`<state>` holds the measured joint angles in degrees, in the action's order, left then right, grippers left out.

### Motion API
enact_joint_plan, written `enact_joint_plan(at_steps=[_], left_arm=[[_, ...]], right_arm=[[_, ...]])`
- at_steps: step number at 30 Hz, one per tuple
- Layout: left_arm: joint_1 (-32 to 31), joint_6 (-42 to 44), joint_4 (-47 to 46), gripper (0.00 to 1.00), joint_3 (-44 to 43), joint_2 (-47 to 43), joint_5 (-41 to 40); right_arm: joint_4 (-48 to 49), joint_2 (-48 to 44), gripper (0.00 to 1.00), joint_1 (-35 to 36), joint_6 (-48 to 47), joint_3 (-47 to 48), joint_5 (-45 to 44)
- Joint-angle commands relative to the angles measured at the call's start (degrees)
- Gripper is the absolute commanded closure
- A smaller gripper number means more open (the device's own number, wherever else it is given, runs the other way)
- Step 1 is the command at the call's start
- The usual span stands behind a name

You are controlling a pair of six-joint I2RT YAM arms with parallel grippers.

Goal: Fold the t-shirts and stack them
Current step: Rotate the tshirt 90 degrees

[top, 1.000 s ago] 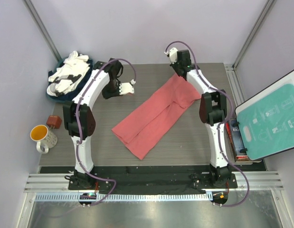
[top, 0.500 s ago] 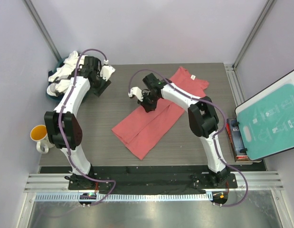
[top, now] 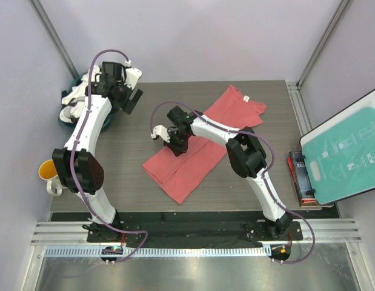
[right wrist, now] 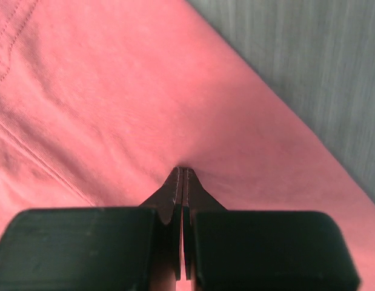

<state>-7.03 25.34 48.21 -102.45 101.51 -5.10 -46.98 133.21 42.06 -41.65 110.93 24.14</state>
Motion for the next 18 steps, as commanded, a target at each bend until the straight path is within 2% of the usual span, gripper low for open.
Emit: enact_joint_plan(at_steps=[1, 8, 18], left_arm=[[0.00, -0.82, -0.39, 0.10, -3.63, -0.53, 0.80], [0.00, 1.02, -0.39, 0.10, -6.70, 1.23, 2.47], [-0.71, 4.63, -0.13, 0.10, -9.16, 1.84, 3.08]], right_arm=[[1.37, 0.21, 0.99, 0.39, 1.40, -1.50, -1.02], [1.19, -4.79, 0.99, 1.26, 0.43, -14.14, -4.54], [0.05, -17.27, 0.99, 3.73, 1.04, -31.03, -7.27]])
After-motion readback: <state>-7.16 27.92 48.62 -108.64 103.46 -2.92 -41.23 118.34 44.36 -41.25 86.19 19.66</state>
